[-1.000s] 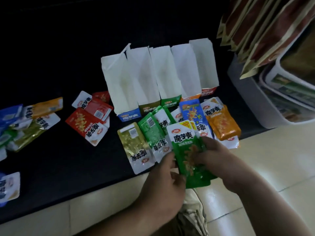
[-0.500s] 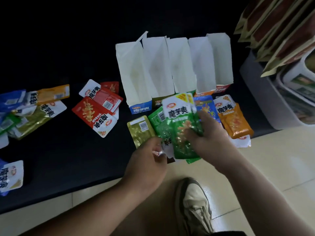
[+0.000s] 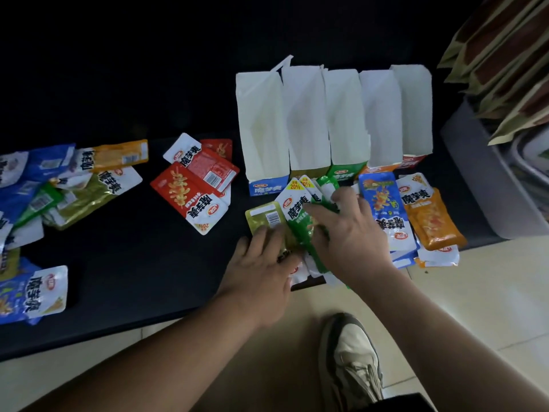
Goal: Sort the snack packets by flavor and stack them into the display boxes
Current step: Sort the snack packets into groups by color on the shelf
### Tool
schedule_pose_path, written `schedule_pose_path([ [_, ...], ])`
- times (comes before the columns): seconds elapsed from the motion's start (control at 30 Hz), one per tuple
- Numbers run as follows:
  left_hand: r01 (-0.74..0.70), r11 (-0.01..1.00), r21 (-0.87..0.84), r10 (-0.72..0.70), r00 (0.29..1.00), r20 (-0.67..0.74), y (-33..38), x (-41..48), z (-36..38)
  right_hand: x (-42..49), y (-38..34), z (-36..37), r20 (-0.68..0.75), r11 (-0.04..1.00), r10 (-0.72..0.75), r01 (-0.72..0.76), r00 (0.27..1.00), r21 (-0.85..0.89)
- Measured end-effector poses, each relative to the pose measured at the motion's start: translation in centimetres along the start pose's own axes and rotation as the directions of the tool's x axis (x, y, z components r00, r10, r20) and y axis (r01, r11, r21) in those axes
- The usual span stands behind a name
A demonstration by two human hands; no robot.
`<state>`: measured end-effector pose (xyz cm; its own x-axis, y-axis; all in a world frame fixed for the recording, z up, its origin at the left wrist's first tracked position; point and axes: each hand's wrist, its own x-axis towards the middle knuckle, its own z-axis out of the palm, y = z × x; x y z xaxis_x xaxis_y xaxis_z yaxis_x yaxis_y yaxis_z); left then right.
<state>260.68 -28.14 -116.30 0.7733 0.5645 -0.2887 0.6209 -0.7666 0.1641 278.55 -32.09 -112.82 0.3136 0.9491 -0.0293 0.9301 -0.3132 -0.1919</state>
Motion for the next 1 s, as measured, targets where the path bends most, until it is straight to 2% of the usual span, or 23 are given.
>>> schedule_pose_path([
  [0.3, 0.027, 1.000, -0.003, -0.027, 0.999, 0.033, -2.6, -2.0, -0.6, -0.8, -0.7, 1.2, -0.017, 0.999, -0.003, 0.002, 1.000, -0.051],
  [0.47, -0.032, 0.995, -0.090, 0.022, 0.993, -0.113, -3.6, -2.5, 0.2, -1.2, -1.9, 1.5, 0.009, 0.992, -0.030, 0.031, 0.999, -0.119],
  [0.63, -0.055, 0.978, -0.200, 0.005, 0.970, -0.243, -4.9, -3.5, -0.6, -1.2, -2.0, 1.4, -0.056, 0.995, -0.099, 0.098, 0.994, -0.022],
  [0.8, -0.043, 0.926, -0.375, -0.061, 0.963, -0.262, -6.1, -5.5, -1.5, -1.1, -3.9, 1.0, -0.182, 0.971, -0.178, 0.203, 0.967, 0.129],
  [0.9, 0.053, 0.856, -0.514, -0.185, 0.960, -0.209, -7.3, -6.7, -2.2, -1.1, -7.1, 0.6, -0.137, 0.932, -0.177, 0.211, 0.975, 0.295],
  [1.0, 0.134, 0.844, -0.519, -0.258, 0.950, -0.174, -9.9, -7.8, -3.3, 0.0, -10.6, 0.1, -0.030, 0.912, -0.236, 0.232, 0.971, 0.339],
])
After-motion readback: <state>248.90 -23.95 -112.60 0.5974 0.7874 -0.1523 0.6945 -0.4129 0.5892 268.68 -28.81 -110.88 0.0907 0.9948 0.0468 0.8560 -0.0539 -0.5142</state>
